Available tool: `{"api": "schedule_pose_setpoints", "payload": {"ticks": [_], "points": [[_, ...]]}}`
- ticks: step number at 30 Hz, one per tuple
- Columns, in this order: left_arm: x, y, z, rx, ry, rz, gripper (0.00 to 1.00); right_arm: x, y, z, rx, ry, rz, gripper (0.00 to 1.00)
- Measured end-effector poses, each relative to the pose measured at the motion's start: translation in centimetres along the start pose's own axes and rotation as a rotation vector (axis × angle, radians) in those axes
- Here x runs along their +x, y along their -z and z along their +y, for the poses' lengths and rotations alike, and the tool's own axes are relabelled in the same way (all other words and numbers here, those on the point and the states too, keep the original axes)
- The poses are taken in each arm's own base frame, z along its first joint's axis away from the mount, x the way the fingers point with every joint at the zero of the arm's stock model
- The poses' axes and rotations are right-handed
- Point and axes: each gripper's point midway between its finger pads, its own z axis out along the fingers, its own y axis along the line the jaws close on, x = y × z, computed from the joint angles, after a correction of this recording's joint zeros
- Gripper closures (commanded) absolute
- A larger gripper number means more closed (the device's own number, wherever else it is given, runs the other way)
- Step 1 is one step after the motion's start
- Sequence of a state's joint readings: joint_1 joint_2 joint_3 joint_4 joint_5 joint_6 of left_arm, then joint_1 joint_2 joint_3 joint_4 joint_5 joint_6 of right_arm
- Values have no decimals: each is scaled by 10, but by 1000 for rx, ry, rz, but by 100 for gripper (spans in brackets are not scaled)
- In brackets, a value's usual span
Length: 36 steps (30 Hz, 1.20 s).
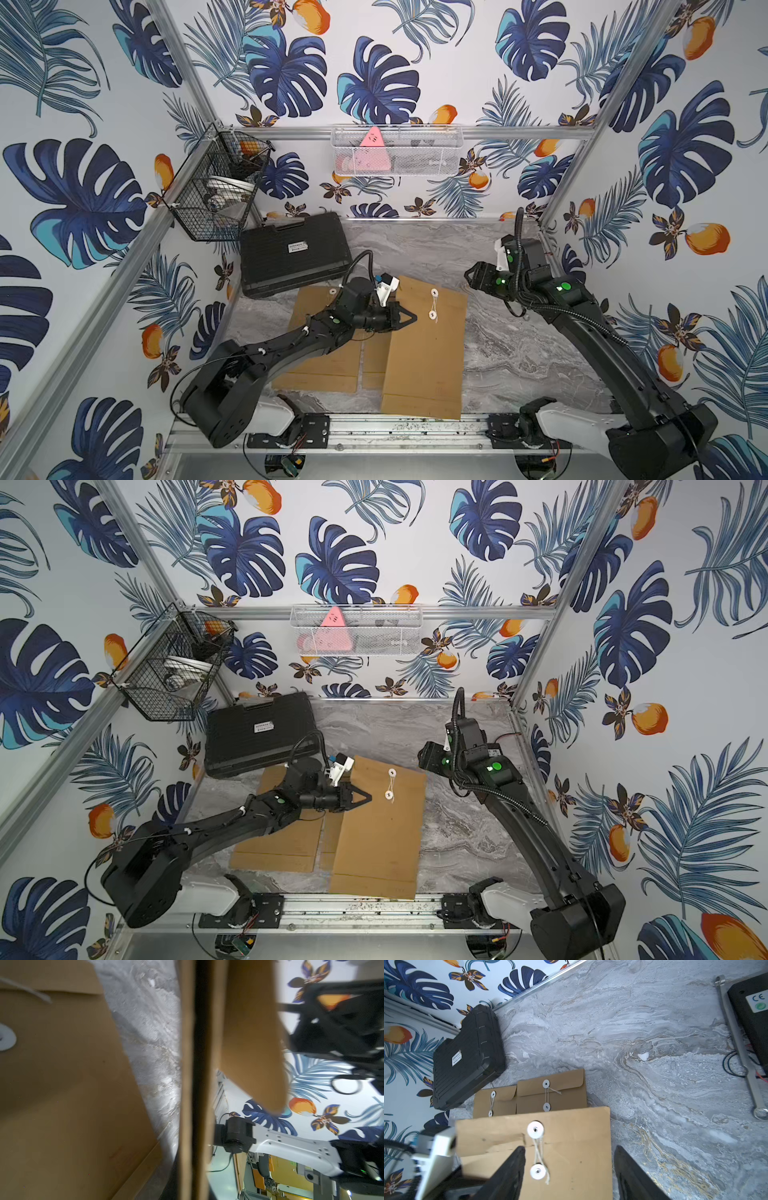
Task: Close the mouth of the file bag
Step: Place the file bag at the center of the board, then reset both arms
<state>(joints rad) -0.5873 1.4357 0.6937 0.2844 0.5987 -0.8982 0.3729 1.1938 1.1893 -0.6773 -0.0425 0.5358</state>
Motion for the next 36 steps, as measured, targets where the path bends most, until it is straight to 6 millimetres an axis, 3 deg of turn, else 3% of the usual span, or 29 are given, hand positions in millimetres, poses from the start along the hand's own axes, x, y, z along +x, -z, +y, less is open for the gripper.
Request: {"api": "schedule_pose_setpoints", "payload": {"ticks": [3, 8, 10, 13, 16, 18, 22, 25, 28, 32, 36], "points": [[-4, -18, 34, -93, 31, -16, 96, -3, -12, 2, -3, -6, 1, 27], [-16, -38, 63, -213, -17, -6, 53, -1, -27, 1, 0, -9, 28, 24], [-19, -35, 71, -282, -54, 10, 39, -3, -28, -2, 7, -16, 26, 21], [-15, -18, 90, -398, -85, 48, 28, -9, -28, -11, 23, -32, 13, 19], [-14, 12, 113, -529, -82, 65, 27, -12, -31, -19, 32, -49, 11, 17], [-18, 33, 112, -571, -89, 49, 27, -10, -35, -24, 35, -58, 18, 16], [-33, 70, 83, -587, -179, -44, 25, -2, -32, -44, 57, -63, -20, 0], [-53, 100, 58, -589, -332, -208, 19, 6, -30, -76, 118, -8, -124, 0], [-68, 124, 52, -623, -516, -367, 12, 8, -32, -111, 242, 66, -224, 0], [-96, 144, 66, -730, -575, -468, 16, -11, -24, -153, 400, 44, -353, 0], [-120, 135, 64, -710, -463, -466, 28, -27, -22, -135, 335, 4, -356, 6]]}}
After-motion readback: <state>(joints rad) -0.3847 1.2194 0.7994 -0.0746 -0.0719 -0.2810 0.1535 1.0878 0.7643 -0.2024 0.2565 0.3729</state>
